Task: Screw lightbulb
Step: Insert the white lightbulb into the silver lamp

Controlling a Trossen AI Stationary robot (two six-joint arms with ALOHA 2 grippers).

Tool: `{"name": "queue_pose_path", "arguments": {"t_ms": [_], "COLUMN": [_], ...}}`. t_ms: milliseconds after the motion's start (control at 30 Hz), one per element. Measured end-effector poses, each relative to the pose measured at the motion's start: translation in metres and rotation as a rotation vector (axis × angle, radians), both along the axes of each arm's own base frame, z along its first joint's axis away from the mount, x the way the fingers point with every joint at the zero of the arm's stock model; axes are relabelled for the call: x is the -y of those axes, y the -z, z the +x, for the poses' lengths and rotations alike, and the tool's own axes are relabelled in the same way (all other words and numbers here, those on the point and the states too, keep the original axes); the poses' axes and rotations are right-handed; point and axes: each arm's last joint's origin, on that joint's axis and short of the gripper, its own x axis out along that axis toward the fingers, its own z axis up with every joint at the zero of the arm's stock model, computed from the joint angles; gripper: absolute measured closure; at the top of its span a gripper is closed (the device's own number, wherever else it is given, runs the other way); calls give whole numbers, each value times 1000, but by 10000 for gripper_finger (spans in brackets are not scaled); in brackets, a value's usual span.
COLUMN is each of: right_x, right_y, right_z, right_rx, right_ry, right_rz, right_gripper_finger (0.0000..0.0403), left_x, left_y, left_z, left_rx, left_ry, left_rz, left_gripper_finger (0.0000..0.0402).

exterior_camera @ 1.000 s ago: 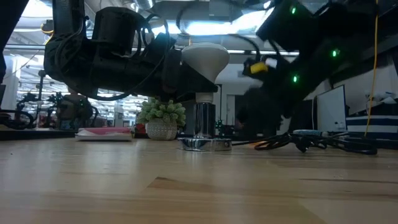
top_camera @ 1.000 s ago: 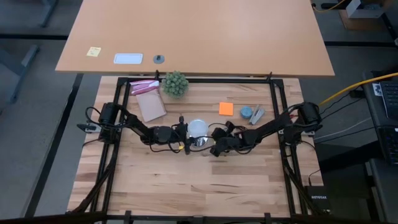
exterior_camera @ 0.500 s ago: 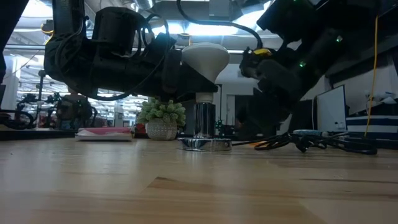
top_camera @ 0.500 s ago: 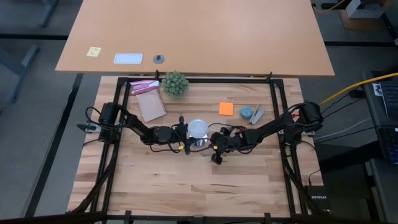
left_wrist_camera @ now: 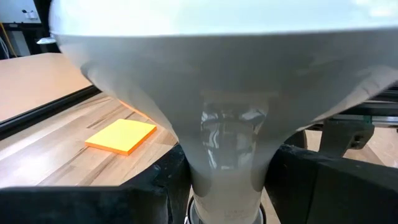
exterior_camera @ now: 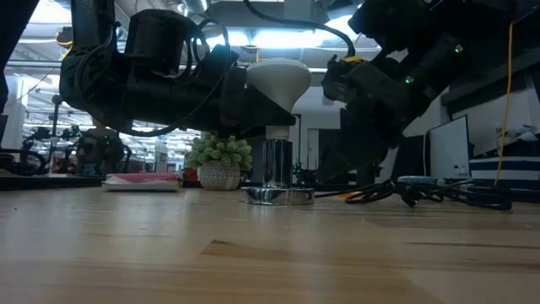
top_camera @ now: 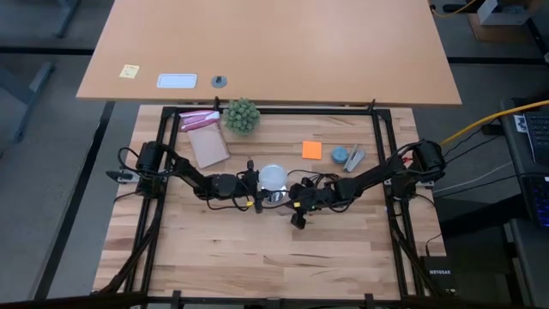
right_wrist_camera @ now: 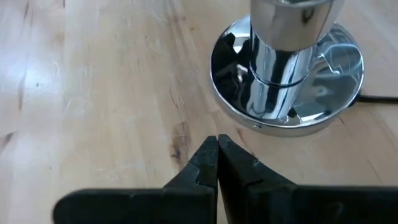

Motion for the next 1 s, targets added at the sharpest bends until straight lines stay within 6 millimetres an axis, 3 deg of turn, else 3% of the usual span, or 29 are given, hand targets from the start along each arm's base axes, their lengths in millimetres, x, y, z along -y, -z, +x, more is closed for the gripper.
{"name": "queue_pose_path", "arguments": {"t_ms": [500, 1000], "right_x": [-1, -14], "right_y": [-3, -4], "right_z": [3, 1], "right_rx": [41, 47], "right_ry": [-6, -87], "right_rz": [18, 26], "right_gripper_finger": [394, 395], "left_x": [0, 0], "left_y": [0, 0], "left_z": [0, 0], "left_rx": [1, 0], "left_ry": [-1, -1], "left_rz": [-2, 1], "left_gripper_finger": [249, 249]}}
